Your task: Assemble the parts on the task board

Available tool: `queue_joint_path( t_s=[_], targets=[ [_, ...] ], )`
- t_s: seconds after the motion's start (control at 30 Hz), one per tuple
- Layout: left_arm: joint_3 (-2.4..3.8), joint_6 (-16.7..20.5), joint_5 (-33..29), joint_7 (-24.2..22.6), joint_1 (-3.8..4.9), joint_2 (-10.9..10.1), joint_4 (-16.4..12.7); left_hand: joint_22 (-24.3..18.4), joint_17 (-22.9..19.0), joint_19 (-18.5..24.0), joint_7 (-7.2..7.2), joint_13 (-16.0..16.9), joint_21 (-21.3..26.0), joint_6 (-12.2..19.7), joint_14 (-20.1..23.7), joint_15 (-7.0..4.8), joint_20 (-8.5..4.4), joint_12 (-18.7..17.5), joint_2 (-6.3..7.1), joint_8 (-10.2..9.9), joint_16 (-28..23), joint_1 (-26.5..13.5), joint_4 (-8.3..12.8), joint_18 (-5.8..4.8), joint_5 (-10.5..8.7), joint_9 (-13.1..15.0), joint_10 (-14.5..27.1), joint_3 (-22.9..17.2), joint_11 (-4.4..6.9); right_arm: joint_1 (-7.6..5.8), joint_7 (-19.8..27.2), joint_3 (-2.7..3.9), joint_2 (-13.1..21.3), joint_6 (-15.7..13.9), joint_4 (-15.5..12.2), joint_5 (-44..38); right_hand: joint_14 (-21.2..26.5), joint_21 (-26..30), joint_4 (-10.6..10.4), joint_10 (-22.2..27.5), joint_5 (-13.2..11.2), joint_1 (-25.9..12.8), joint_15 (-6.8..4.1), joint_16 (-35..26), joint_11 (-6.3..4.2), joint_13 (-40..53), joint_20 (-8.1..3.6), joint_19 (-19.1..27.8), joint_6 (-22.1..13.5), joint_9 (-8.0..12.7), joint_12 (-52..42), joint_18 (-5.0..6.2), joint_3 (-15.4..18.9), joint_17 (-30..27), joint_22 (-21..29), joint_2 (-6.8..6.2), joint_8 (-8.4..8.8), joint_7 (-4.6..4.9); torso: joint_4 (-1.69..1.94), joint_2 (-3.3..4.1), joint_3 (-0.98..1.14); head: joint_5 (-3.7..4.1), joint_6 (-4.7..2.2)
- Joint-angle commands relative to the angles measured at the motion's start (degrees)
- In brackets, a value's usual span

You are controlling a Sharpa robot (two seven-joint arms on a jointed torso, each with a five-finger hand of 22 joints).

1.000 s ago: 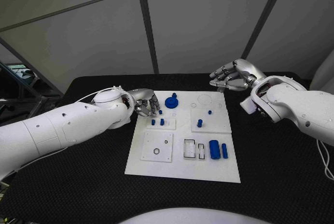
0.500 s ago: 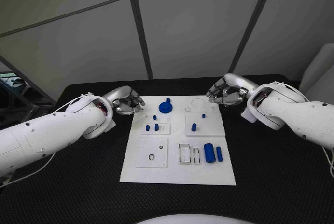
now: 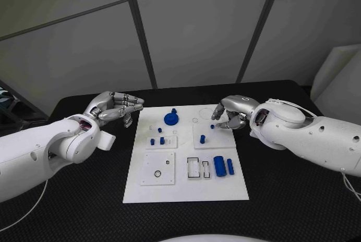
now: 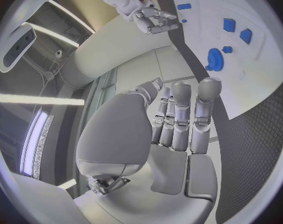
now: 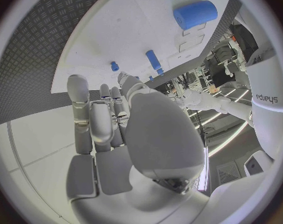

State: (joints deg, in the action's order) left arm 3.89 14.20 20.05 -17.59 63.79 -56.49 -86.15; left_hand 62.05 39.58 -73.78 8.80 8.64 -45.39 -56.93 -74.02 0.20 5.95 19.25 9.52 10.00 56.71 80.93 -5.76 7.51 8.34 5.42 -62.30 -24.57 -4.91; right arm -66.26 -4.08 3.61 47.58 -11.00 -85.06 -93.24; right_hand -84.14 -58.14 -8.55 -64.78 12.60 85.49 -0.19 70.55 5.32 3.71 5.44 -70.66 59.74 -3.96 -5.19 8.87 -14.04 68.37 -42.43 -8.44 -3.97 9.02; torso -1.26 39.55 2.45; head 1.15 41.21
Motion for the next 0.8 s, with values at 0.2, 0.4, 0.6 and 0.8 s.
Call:
queue_joint_path(
  t_s=[0.2, 0.4, 0.6, 0.8],
  targets=[
    [0.01, -3.3, -10.0, -5.3, -0.04, -0.1, -1.6, -0.6, -0.6, 0.8, 0.06, 0.2, 1.0, -0.6, 0.7, -0.04, -0.05, 0.5, -0.24, 0.3, -0.7, -0.2, 0.2, 1.33, 0.14, -0.1, -0.5, 0.6, 0.23, 0.57, -3.1, -0.12, -1.6, 2.6, 0.1, -7.0, -3.6, -3.7, 0.3, 0.6, 0.0, -0.4, 0.64, 3.3, 0.29, 0.1, 0.70, -1.1, -1.1, 0.0, 0.5, -1.11, -1.1, 2.6, -4.5, -0.29, 0.27, 0.20, 0.09, 0.13, 0.00, -0.94, 0.49],
    [-0.04, -3.3, -10.2, -4.9, -0.05, -0.1, -1.9, -1.1, -1.2, 1.0, 0.04, 0.3, 1.7, -1.0, 1.1, -0.05, -0.07, 0.7, -0.36, 0.6, -1.0, 0.0, 0.5, 1.41, 0.05, 0.0, -0.5, 0.8, 0.25, 0.74, -3.6, -0.52, -2.6, 2.9, 0.6, -8.0, -3.5, -4.3, 0.6, 0.6, 0.2, -0.2, 0.74, 3.9, 0.40, 0.1, 0.81, -1.0, -1.2, 0.0, 0.5, -1.14, -1.8, 2.9, -5.0, -0.04, 0.21, 0.36, 0.09, 0.06, 0.13, -1.12, 0.66],
    [-0.06, -3.2, -10.3, -4.8, -0.06, -0.1, -2.0, -0.9, -0.9, 0.9, 0.05, 0.3, 1.6, -1.0, 1.0, -0.06, -0.07, 0.7, -0.35, 0.6, -0.8, 0.0, 0.5, 1.37, 0.04, 0.0, -0.4, 0.9, 0.25, 0.78, -3.8, -0.75, -3.3, 3.3, 1.2, -8.5, -3.4, -5.2, 1.0, 0.0, 0.1, 0.3, 0.74, 4.6, 0.38, 0.1, 0.86, -1.0, -0.8, -0.1, 0.3, -1.20, -3.0, 3.2, -6.0, 0.48, 0.03, 0.46, 0.04, 0.03, 0.09, -1.11, 0.87],
    [-0.06, -3.2, -10.3, -4.5, -0.06, 0.0, -2.0, -1.0, -0.9, 0.9, 0.09, 0.3, 1.6, -1.0, 0.9, -0.07, -0.09, 0.8, -0.43, 0.6, -0.7, 0.2, 0.7, 1.36, 0.06, 0.0, -0.4, 0.9, 0.25, 0.86, -4.4, -0.83, -3.7, 5.4, 1.6, -8.6, -3.4, -6.6, 1.6, -1.4, -0.3, 0.7, 0.58, 5.6, 0.12, 0.2, 0.77, -1.2, 0.3, -0.3, -0.1, -1.37, -4.9, 3.9, -7.6, 0.98, -0.28, 0.35, 0.02, 0.03, 0.11, -1.14, 0.99]
  ],
)
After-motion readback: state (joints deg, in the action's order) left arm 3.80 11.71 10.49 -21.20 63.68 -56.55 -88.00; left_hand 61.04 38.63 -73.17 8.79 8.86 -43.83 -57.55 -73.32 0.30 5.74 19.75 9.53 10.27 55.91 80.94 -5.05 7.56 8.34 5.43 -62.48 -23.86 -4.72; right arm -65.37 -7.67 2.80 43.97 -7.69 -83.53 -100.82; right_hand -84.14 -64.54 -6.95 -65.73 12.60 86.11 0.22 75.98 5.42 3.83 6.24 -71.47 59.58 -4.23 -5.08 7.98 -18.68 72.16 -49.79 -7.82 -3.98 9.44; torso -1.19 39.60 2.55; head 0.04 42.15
